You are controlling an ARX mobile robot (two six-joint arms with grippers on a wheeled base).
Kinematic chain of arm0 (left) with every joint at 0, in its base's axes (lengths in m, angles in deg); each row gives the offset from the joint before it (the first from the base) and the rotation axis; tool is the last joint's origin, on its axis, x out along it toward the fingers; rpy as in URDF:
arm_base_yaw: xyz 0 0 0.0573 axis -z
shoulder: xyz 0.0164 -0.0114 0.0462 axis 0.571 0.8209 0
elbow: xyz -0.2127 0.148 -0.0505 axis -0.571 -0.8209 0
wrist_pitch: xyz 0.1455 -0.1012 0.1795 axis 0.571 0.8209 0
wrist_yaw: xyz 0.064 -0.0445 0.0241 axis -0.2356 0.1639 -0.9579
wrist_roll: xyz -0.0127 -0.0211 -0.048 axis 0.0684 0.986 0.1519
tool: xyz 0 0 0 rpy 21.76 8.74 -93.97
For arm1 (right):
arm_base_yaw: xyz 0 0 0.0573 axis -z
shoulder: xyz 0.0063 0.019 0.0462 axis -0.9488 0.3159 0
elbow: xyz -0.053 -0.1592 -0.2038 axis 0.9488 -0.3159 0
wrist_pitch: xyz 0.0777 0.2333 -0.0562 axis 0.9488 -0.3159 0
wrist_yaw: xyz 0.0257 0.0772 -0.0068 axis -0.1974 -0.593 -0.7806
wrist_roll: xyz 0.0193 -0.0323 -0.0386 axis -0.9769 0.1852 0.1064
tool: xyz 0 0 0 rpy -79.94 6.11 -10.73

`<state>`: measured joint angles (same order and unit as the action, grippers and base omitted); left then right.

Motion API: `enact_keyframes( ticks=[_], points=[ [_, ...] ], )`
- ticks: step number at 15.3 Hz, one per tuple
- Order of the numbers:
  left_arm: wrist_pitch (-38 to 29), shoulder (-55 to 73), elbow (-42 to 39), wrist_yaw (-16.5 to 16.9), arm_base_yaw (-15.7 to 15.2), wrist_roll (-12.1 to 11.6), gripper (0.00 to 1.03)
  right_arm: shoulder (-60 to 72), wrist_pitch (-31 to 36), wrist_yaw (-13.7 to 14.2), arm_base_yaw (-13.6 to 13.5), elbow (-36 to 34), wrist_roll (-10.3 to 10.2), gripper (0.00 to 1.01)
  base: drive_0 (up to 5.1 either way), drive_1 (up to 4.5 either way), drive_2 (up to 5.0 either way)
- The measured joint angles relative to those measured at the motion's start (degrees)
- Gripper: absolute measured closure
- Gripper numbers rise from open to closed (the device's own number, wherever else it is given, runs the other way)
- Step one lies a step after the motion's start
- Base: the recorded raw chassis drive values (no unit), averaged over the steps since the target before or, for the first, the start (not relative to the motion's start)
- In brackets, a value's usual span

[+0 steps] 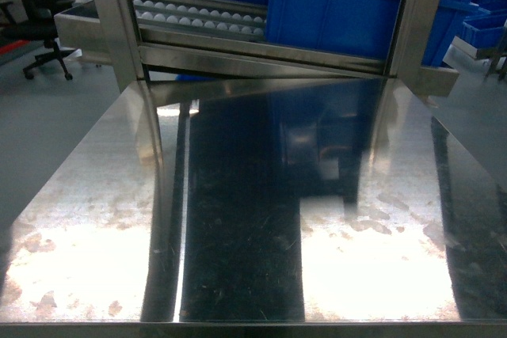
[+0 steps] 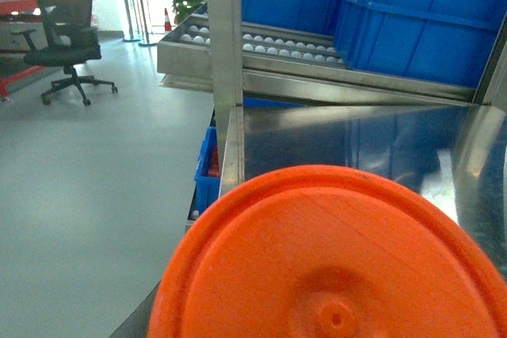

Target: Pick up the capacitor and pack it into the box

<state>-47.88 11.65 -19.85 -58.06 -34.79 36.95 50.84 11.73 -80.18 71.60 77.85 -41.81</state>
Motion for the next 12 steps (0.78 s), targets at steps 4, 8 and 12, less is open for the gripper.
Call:
enact_keyframes(
  ticks=[4, 8, 12],
  points=[
    [0.0, 0.0, 0.0, 0.0, 0.0, 0.0, 0.6, 0.0, 0.0, 0.0, 0.0, 0.0, 0.0, 0.03, 0.0, 0.0, 0.0],
    [0.0, 0.0, 0.0, 0.0, 0.0, 0.0, 0.6, 0.0, 0.0, 0.0, 0.0, 0.0, 0.0, 0.03, 0.0, 0.0, 0.0],
    [-0.3, 0.0, 0.0, 0.0, 0.0, 0.0, 0.6, 0.0, 0.2, 0.0, 0.0, 0.0, 0.0, 0.03, 0.0, 0.0, 0.0]
  ],
)
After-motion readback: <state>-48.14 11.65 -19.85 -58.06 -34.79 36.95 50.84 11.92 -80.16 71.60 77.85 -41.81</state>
